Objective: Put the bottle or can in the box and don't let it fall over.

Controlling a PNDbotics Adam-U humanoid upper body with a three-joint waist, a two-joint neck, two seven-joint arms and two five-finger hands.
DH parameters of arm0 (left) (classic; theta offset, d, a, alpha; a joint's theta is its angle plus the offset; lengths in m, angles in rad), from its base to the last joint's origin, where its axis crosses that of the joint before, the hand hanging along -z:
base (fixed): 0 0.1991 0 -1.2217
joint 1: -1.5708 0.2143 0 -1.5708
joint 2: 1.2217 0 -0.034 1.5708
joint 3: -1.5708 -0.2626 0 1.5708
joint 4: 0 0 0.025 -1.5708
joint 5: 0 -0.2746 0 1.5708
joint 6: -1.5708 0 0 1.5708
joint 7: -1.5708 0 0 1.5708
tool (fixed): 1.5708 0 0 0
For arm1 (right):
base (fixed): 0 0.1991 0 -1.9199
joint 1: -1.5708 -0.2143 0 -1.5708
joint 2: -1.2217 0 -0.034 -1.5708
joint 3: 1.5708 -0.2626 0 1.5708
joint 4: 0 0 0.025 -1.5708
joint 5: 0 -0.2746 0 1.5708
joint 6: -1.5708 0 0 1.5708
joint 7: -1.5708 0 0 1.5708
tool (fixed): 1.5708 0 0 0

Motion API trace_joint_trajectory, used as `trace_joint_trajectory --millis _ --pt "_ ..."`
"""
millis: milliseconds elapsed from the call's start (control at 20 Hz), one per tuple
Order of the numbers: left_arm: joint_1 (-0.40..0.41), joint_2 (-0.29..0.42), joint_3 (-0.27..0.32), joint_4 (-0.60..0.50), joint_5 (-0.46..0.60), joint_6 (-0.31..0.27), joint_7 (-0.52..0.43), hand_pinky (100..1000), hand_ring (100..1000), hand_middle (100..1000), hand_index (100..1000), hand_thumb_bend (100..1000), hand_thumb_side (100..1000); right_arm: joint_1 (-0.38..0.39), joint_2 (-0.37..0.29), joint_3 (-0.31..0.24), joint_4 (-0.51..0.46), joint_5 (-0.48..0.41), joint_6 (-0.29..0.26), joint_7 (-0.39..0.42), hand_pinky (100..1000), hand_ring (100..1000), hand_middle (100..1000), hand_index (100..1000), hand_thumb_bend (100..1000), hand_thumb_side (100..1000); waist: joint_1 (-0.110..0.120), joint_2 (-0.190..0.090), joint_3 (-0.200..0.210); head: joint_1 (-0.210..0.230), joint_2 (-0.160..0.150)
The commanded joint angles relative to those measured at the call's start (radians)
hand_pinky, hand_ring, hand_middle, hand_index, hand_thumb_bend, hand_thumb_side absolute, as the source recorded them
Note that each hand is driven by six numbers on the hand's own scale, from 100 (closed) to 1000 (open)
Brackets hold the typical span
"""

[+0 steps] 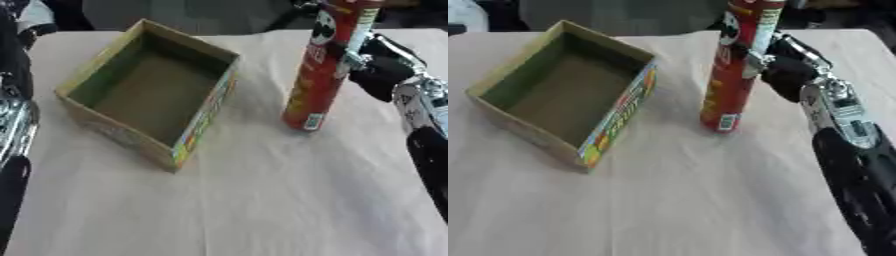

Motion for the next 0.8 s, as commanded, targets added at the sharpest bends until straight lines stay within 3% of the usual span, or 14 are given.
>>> trace_joint_trajectory --millis 50,350,500,800 --pt "-0.011 0.005 0.017 -0.037 0.003 0.001 0.030 729 1000 896 662 197 1000 -0.014 -0.018 -0.015 -0.034 -0.004 -0.005 -0.042 1000 768 925 830 100 170 0.000 -0.039 0.000 -0.001 0.002" --pt "-0.005 0.010 0.073 -0.165 0.050 -0.002 0.203 768 1000 939 720 244 1000 -0.011 -0.021 -0.021 -0.054 -0.002 -0.005 -0.142 961 681 834 752 100 213 0.000 -0.041 0.004 -0.005 0.005" --pt "-0.010 0.038 0.101 -0.275 0.083 -0.005 0.240 793 1000 949 747 237 934 -0.008 -0.024 -0.021 -0.066 -0.014 -0.006 -0.180 932 636 781 716 100 237 0.001 -0.044 0.008 -0.011 0.009" --pt "0.013 0.106 0.156 -0.466 0.154 0.010 0.310 791 1000 918 740 250 897 0.000 -0.034 -0.022 -0.083 -0.053 0.002 -0.227 895 579 724 647 100 319 0.002 -0.052 0.019 -0.024 0.017"
